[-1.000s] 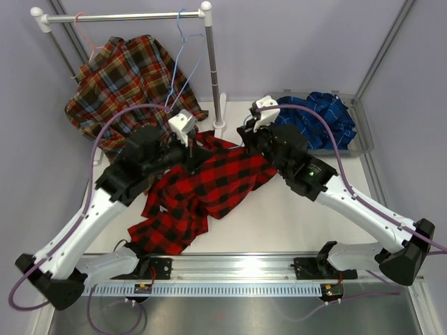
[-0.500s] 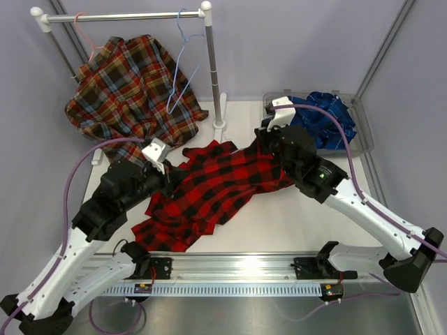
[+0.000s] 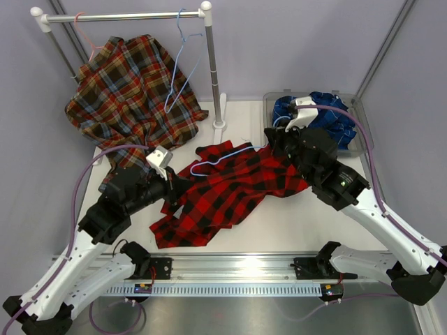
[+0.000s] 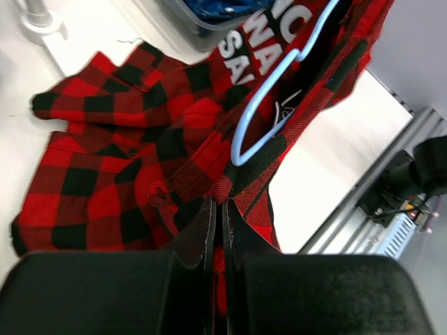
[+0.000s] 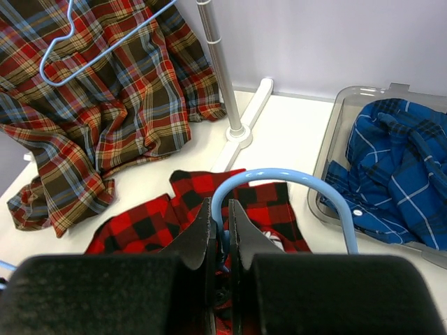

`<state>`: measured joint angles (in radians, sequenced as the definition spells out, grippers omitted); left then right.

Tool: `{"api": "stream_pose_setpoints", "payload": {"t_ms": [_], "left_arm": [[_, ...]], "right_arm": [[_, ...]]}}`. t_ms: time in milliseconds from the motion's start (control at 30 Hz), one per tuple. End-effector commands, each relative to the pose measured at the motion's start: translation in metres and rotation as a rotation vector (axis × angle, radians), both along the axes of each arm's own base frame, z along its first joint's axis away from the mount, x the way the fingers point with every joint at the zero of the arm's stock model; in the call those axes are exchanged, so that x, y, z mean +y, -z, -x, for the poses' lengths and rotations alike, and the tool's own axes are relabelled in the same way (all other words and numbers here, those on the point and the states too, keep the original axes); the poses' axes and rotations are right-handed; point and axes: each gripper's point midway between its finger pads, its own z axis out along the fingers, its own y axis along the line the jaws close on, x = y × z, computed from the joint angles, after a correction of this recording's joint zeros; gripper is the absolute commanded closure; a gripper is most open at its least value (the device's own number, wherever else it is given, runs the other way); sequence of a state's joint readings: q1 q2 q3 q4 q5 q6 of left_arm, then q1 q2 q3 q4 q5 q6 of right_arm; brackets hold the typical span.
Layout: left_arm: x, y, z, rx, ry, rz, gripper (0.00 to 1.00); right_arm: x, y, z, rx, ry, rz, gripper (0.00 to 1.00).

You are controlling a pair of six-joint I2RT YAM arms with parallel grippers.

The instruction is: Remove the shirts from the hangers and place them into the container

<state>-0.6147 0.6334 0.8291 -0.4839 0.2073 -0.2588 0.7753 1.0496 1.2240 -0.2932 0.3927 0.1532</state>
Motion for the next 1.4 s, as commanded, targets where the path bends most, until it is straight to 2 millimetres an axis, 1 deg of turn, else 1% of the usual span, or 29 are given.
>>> {"api": "stream_pose_setpoints", "payload": {"t_ms": [0,67,133,200,233,267,300,333,367,400,467,500,533,567,600,700,733,767,800,833,867,900,933,967,1000,1067,1100,1267,1367], "left_arm": [[-0.017,-0.004,0.009,0.026,0.094,0.06,1.0],[-0.023,-0.006,0.015,0.037,0.141,0.072,1.0],[-0.028,-0.002,0.021,0.055,0.184,0.071,0.99],[-0.03,0.0,0.025,0.058,0.21,0.068,0.82],[-0.029,-0.001,0.027,0.047,0.217,0.069,0.71],[-0.028,-0.002,0.027,0.039,0.214,0.068,0.51],[-0.025,-0.008,0.029,0.015,0.21,0.076,0.44],[-0.022,-0.01,0.03,0.003,0.204,0.069,0.4],[-0.019,-0.019,0.031,-0.02,0.197,0.073,0.35],[-0.016,-0.024,0.032,-0.033,0.188,0.069,0.29],[-0.008,-0.025,0.033,-0.046,0.17,0.034,0.23],[-0.005,-0.031,0.031,-0.062,0.15,0.027,0.2],[-0.002,-0.032,0.031,-0.076,0.146,0.009,0.19],[0.0,-0.03,0.031,-0.068,0.144,-0.011,0.18],[0.001,-0.038,0.031,-0.085,0.143,-0.009,0.18],[-0.006,-0.045,0.029,-0.085,0.179,-0.022,0.16],[-0.008,-0.054,0.028,-0.101,0.191,-0.02,0.16],[-0.015,-0.05,0.021,-0.076,0.202,-0.038,0.16],[-0.019,-0.051,0.02,-0.069,0.227,-0.041,0.16],[-0.024,-0.057,0.019,-0.07,0.248,-0.036,0.16],[-0.03,-0.056,0.018,-0.052,0.275,-0.037,0.16],[-0.043,-0.049,0.016,-0.002,0.329,-0.039,0.16],[-0.048,-0.054,0.014,0.003,0.348,-0.035,0.17],[-0.053,-0.051,0.012,0.022,0.369,-0.037,0.19],[-0.06,-0.042,0.007,0.061,0.386,-0.051,0.2],[-0.067,-0.039,0.003,0.08,0.407,-0.056,0.25],[-0.072,-0.034,0.002,0.099,0.426,-0.063,0.26],[-0.082,-0.027,0.0,0.133,0.454,-0.073,0.35],[-0.087,-0.023,0.0,0.143,0.463,-0.085,0.45]], "right_arm": [[-0.008,-0.04,0.002,-0.071,0.01,-0.104,1.0],[-0.001,-0.037,0.003,-0.064,-0.017,-0.125,1.0],[0.005,-0.036,0.005,-0.061,-0.045,-0.136,1.0],[0.008,-0.03,0.004,-0.049,-0.054,-0.132,1.0],[0.009,-0.028,0.005,-0.047,-0.061,-0.133,1.0],[0.01,-0.021,0.004,-0.037,-0.062,-0.126,1.0],[0.009,-0.018,0.005,-0.033,-0.062,-0.121,1.0],[0.009,-0.01,0.005,-0.024,-0.06,-0.11,1.0],[0.007,-0.007,0.006,-0.024,-0.058,-0.105,1.0],[0.006,-0.003,0.006,-0.021,-0.055,-0.099,1.0],[0.002,0.005,0.006,-0.022,-0.042,-0.083,1.0],[0.001,0.008,0.006,-0.021,-0.036,-0.076,1.0],[0.001,0.008,0.006,-0.027,-0.039,-0.073,1.0],[0.002,0.013,0.006,-0.028,-0.048,-0.052,1.0],[0.003,0.014,0.007,-0.033,-0.061,-0.049,1.0],[0.012,0.018,0.009,-0.056,-0.117,-0.044,1.0],[0.018,0.018,0.011,-0.068,-0.146,-0.052,1.0],[0.02,0.018,0.011,-0.075,-0.16,-0.051,1.0],[0.023,0.018,0.012,-0.081,-0.174,-0.053,1.0],[0.028,0.018,0.012,-0.09,-0.197,-0.058,1.0],[0.031,0.018,0.011,-0.09,-0.205,-0.061,1.0],[0.033,0.017,0.011,-0.095,-0.213,-0.063,1.0],[0.036,0.021,0.01,-0.084,-0.222,-0.059,1.0],[0.039,0.013,0.01,-0.11,-0.228,-0.081,1.0],[0.041,0.012,0.009,-0.116,-0.238,-0.086,1.0],[0.043,0.01,0.009,-0.125,-0.244,-0.093,1.0],[0.045,0.011,0.008,-0.122,-0.251,-0.091,1.0],[0.048,0.008,0.007,-0.127,-0.26,-0.095,1.0],[0.051,0.006,0.007,-0.13,-0.267,-0.103,1.0]]}}
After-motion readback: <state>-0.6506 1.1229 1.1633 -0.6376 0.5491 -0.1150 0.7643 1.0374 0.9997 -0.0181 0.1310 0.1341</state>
